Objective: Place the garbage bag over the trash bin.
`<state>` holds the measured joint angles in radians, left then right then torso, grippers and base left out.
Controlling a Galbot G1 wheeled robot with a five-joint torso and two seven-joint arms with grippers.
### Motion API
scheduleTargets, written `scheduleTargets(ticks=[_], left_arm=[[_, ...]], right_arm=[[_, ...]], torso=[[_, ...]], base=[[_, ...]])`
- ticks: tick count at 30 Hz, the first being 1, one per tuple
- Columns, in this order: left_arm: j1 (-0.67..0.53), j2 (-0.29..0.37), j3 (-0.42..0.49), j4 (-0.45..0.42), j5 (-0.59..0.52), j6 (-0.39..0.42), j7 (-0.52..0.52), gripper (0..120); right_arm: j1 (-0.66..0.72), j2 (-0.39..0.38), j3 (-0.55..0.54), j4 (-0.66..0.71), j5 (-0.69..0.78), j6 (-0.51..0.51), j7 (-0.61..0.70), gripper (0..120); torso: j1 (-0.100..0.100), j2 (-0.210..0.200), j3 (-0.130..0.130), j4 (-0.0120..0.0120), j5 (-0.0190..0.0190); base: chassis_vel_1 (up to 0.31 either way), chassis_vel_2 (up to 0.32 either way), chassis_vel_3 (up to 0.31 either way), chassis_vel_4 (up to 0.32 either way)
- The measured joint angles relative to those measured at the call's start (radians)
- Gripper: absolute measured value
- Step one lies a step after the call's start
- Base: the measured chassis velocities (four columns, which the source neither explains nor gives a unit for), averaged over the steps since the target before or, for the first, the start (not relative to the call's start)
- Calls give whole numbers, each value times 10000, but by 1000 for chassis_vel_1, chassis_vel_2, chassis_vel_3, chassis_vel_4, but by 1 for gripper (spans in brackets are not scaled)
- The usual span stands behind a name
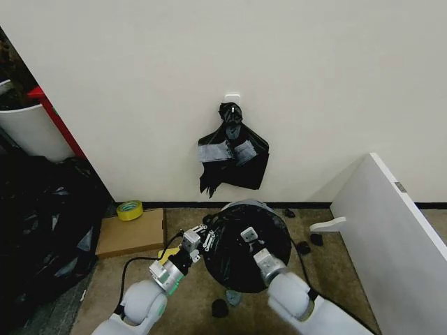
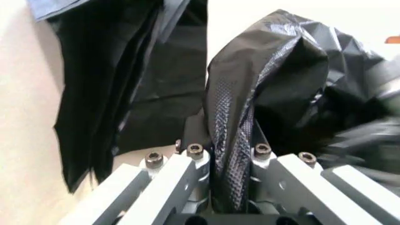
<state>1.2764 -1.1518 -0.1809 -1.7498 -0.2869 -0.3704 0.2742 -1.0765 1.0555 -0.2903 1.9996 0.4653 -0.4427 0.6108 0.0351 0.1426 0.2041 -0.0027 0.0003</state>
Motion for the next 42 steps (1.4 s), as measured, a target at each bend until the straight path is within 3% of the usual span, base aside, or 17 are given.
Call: scheduleTargets(ticks=[7,9,31,42], left_arm=[[-41,5,-18,49,32,-5,-76,4],[-20,4,-19,-4,69,-39,-76,4],[268,54,-65,-549,137,-311,157,4],[247,197,-19,-709,-193,-314,376,4]], right_arm=[[215,183,-58,1599,5021,-1730,3026,0],[359,275,-56,1551,5617,-1890,3349,0],[2201,1914,-494,-2461,5055,-2318,3279,0],[2157,2200,-291,-3361,3850,-2056,2885,0]], torso=[[0,0,0,0,2],[0,0,0,1,1],[1,0,1,1,2],[1,0,0,0,3]], base=[[0,0,0,0],[0,0,0,0],[0,0,0,0],[0,0,0,0]])
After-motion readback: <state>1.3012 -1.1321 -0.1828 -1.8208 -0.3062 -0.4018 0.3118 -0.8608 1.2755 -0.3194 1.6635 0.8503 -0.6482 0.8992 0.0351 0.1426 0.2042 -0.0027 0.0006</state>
